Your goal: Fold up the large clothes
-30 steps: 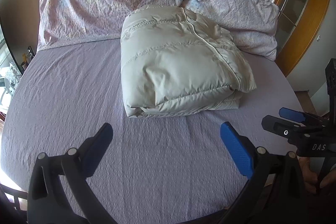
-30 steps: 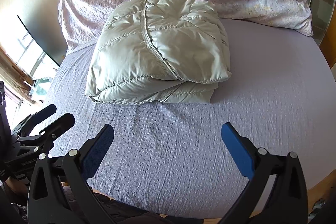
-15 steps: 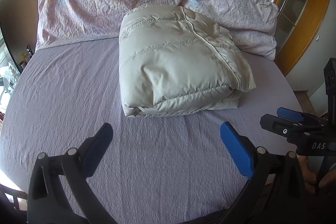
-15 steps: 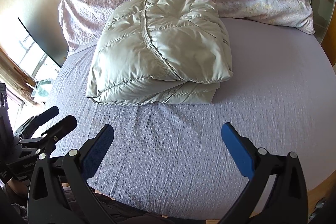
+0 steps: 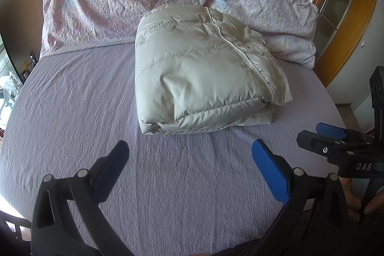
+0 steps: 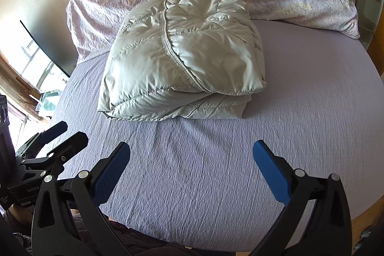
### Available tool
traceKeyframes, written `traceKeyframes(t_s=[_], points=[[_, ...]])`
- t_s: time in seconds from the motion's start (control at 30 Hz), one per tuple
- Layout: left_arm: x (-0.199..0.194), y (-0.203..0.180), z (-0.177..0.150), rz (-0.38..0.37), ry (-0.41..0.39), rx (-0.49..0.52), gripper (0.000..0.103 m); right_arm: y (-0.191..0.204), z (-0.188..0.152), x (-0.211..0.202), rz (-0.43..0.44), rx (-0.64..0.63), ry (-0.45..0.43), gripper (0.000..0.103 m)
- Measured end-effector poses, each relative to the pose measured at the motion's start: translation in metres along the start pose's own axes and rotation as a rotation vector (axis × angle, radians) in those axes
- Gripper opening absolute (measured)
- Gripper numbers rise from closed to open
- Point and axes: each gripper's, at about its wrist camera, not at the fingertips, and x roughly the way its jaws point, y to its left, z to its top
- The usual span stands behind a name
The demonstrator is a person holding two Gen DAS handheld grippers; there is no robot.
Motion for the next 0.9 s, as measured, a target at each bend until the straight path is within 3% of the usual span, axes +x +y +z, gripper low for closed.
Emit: traceKeyframes(t_s=[0.9], points=[[0.0035,-0.0004,0.0018,0.0,0.007,0.006,0.101,-0.0003,0.0003,0.0033,0.004,0.003,0.006,0.102]])
